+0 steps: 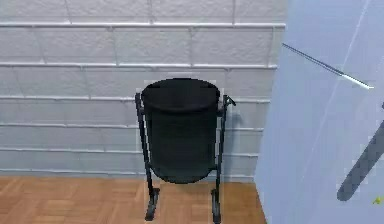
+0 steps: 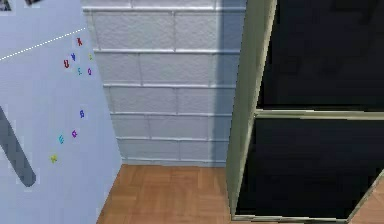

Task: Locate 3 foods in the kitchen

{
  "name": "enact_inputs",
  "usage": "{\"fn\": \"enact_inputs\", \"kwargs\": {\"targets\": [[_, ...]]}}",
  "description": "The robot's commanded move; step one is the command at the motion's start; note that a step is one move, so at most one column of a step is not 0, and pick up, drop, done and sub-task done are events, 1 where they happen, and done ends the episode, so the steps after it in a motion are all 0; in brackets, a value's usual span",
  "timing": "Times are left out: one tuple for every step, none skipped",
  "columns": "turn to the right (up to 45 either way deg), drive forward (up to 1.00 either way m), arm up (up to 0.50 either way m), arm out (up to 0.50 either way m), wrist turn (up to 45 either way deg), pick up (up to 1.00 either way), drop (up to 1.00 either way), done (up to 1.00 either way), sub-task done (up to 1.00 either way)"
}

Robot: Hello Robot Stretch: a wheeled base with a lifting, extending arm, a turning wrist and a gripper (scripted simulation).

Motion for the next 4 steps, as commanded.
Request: {"fn": "enact_inputs", "kwargs": {"targets": [[0.0,0.4,0.0,0.0,0.0,0.0,0.0,0.0,0.0],[-42.0,0.0,0.0,0.0,0.0,0.0,0.0,0.0,0.0],[0.0,0.4,0.0,0.0,0.0,0.0,0.0,0.0,0.0],[-45.0,0.0,0.0,0.0,0.0,0.0,0.0,0.0,0.0]]}}
